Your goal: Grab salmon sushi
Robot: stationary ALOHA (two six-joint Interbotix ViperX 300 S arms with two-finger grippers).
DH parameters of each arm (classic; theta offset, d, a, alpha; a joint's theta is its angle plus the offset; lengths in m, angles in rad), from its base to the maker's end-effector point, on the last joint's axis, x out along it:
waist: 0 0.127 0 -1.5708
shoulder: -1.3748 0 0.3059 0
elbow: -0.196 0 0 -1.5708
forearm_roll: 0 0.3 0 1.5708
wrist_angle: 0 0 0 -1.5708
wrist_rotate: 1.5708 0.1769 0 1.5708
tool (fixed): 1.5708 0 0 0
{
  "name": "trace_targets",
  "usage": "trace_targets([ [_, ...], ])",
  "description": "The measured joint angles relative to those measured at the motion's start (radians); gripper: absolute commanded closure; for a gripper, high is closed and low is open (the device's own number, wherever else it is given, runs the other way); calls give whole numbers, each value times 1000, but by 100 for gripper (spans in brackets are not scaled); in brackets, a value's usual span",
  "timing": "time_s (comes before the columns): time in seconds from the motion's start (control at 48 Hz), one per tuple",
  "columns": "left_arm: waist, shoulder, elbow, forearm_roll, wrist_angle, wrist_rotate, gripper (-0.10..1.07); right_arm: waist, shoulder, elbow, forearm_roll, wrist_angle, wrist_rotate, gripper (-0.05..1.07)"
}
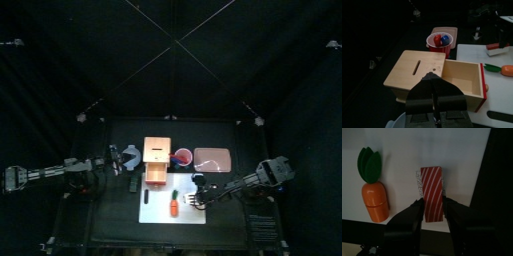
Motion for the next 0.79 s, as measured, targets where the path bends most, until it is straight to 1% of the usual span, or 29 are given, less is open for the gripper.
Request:
trace_targets([
  [0.083,2,0,0,12,2,0,86,0,14,-11,5,2,2,11],
  [0.167,2,0,0,20,2,0,86,0,20,-18,11,2,0,6],
  [0.417,3,0,0,21,2,2,86,0,20,-26,6,20,-9,6],
  [0.521,2,0,2,21,2,-3,86,0,11,-26,-28,38,-35,6],
  [0.625,3,0,-2,20,2,0,86,-3,-29,-25,-87,46,-83,6],
  [0.792,0,-2,-28,6,2,-8,86,-26,-163,6,-173,44,-272,6],
])
